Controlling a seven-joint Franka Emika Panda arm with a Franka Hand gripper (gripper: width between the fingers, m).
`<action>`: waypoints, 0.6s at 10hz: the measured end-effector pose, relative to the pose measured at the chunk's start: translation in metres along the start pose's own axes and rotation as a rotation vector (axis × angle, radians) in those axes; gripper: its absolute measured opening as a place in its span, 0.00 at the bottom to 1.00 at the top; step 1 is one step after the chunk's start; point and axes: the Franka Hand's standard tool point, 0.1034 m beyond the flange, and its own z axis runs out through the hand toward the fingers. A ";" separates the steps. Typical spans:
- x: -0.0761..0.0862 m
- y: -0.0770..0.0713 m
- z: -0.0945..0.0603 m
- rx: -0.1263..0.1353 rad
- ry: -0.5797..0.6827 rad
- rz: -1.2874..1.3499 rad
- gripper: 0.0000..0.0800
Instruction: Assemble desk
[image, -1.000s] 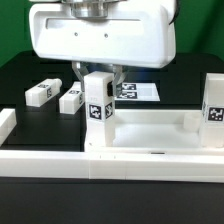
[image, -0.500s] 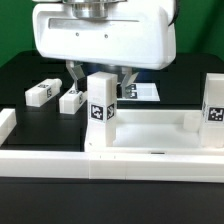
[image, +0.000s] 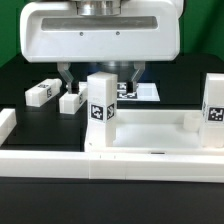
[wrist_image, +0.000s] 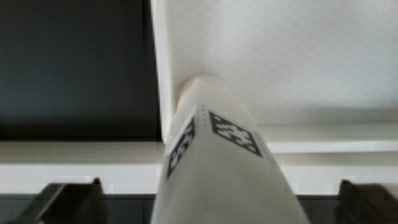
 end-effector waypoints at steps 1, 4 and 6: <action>0.000 0.000 0.000 -0.001 0.000 -0.111 0.81; 0.000 -0.001 0.001 -0.018 -0.007 -0.380 0.81; 0.001 -0.001 0.002 -0.027 -0.002 -0.487 0.81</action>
Offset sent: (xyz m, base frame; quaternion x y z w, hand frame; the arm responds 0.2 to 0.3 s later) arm 0.0024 0.0041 0.0001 -0.0174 -0.0015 -0.2468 0.9689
